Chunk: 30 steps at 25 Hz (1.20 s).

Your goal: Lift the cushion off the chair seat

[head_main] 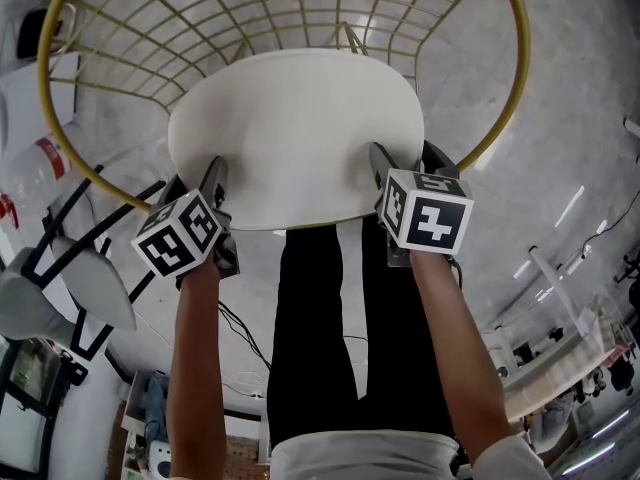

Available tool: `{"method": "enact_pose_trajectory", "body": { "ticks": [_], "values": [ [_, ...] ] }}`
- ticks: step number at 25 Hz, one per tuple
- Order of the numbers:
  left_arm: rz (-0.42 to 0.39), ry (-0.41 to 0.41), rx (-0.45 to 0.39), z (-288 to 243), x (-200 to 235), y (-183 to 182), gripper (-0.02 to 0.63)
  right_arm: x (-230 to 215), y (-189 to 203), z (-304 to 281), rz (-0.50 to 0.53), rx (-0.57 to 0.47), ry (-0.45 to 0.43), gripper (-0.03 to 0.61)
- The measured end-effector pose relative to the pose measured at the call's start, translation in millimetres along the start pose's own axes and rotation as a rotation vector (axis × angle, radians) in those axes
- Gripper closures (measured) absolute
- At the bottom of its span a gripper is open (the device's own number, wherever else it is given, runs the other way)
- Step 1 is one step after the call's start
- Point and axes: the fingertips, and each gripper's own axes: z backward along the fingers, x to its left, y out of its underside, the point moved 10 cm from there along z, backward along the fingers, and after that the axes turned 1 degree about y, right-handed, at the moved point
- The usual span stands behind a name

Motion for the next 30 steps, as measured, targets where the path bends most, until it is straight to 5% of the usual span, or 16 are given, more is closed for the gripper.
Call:
{"method": "enact_pose_trajectory", "body": {
  "ticks": [10, 30],
  "values": [
    [0.0, 0.016, -0.014, 13.2, -3.2, 8.4, 0.4, -5.4, 3.7, 11.7, 0.044, -0.018, 0.03, 0.353],
    [0.0, 0.049, -0.035, 51.3, -13.5, 18.2, 0.46, -9.7, 5.8, 42.5, 0.044, -0.025, 0.004, 0.442]
  ]
}}
